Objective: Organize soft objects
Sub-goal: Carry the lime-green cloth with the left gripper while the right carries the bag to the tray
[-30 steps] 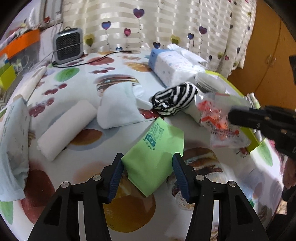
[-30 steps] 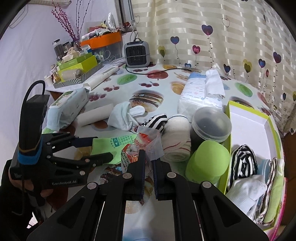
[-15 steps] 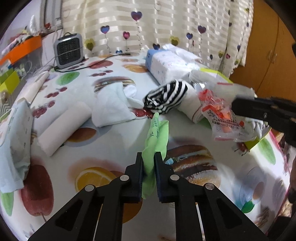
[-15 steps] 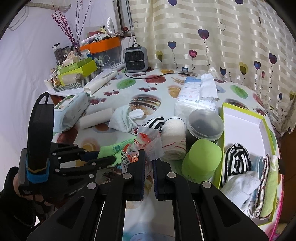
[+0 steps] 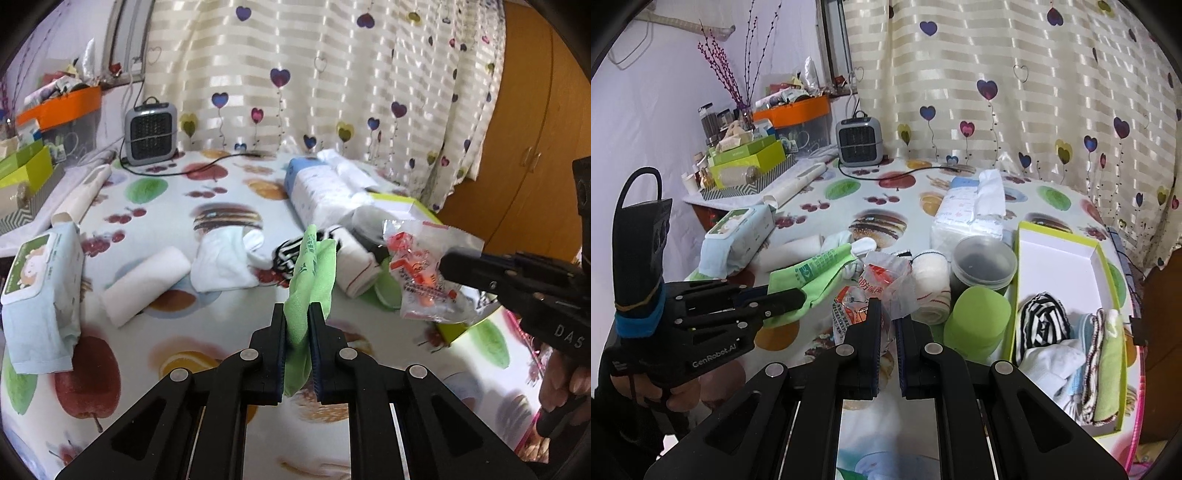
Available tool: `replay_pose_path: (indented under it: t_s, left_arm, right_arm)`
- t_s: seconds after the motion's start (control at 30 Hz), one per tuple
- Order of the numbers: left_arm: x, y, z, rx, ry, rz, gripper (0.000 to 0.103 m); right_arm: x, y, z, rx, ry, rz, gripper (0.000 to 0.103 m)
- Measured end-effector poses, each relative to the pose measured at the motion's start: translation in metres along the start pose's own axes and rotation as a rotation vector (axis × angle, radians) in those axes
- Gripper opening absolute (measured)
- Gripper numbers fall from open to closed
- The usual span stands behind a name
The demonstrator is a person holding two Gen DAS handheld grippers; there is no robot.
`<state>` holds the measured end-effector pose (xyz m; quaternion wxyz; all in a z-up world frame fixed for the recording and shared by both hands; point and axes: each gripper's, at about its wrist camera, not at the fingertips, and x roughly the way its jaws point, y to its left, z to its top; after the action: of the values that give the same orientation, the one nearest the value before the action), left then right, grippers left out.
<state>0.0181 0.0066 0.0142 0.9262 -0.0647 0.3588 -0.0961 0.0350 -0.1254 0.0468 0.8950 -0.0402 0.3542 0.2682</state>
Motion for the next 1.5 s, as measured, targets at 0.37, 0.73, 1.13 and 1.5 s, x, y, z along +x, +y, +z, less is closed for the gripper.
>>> replay_pose_path:
  t_s: [0.37, 0.73, 1.13, 1.5]
  left_arm:
    - [-0.004, -0.020, 0.009, 0.011, -0.014, -0.015, 0.011]
    - [-0.001, -0.042, 0.021, 0.031, -0.032, -0.030, 0.011]
    - [0.004, -0.069, 0.032, 0.068, -0.050, -0.071, 0.011]
    - [0.018, -0.095, 0.043, 0.112, -0.039, -0.099, 0.011]
  right_arm:
    - [-0.021, -0.016, -0.003, 0.038, -0.047, -0.020, 0.008]
    - [-0.039, -0.046, -0.006, 0.097, -0.091, -0.061, 0.008]
    - [-0.059, -0.083, -0.010, 0.171, -0.129, -0.118, 0.008]
    - [-0.069, -0.116, -0.014, 0.235, -0.152, -0.158, 0.008]
